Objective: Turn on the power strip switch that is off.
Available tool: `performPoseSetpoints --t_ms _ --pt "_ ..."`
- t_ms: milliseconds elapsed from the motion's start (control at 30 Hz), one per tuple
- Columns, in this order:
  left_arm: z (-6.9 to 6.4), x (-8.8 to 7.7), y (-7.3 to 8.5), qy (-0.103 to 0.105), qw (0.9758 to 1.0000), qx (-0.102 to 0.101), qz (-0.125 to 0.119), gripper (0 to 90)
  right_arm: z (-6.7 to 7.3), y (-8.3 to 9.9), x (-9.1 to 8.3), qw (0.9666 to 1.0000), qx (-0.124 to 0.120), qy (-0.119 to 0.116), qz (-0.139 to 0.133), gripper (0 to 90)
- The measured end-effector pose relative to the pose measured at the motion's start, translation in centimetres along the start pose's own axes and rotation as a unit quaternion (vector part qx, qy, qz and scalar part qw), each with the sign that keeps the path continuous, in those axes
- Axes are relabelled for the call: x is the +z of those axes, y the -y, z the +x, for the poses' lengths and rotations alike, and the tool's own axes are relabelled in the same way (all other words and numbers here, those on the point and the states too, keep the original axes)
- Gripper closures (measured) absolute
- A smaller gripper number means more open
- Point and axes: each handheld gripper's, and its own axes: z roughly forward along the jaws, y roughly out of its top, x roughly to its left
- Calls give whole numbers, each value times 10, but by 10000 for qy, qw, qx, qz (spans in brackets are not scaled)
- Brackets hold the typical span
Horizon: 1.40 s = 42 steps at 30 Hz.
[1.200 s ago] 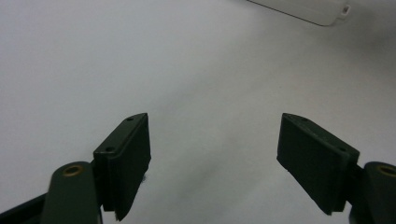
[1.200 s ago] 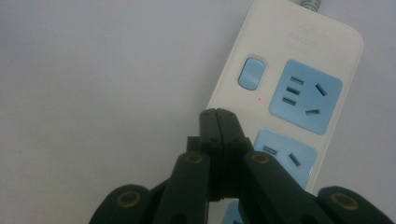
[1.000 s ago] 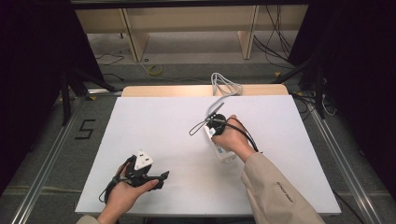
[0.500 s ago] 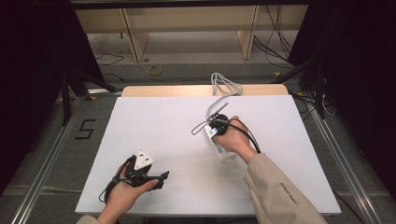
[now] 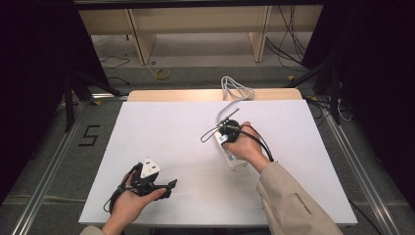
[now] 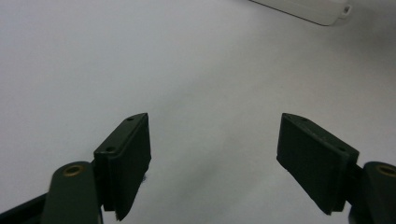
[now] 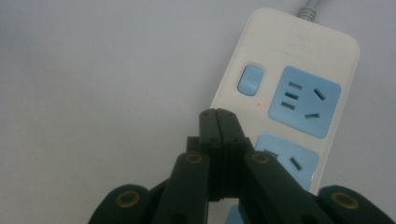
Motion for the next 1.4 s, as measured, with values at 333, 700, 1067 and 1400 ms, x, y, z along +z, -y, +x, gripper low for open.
performPoseSetpoints --t_ms 333,700,1067,1400 --pt "0 0 0 -8 10000 5 4 255 -5 5 -7 9998 45 58 -186 885" --pt "0 0 0 -15 10000 2 7 255 -8 11 -15 9985 76 20 -538 796" --pt "0 0 0 -22 10000 -1 15 256 -23 25 -23 9960 214 114 -855 666" --pt "0 0 0 -35 10000 -7 24 256 -28 36 -31 9934 257 185 -1098 591"
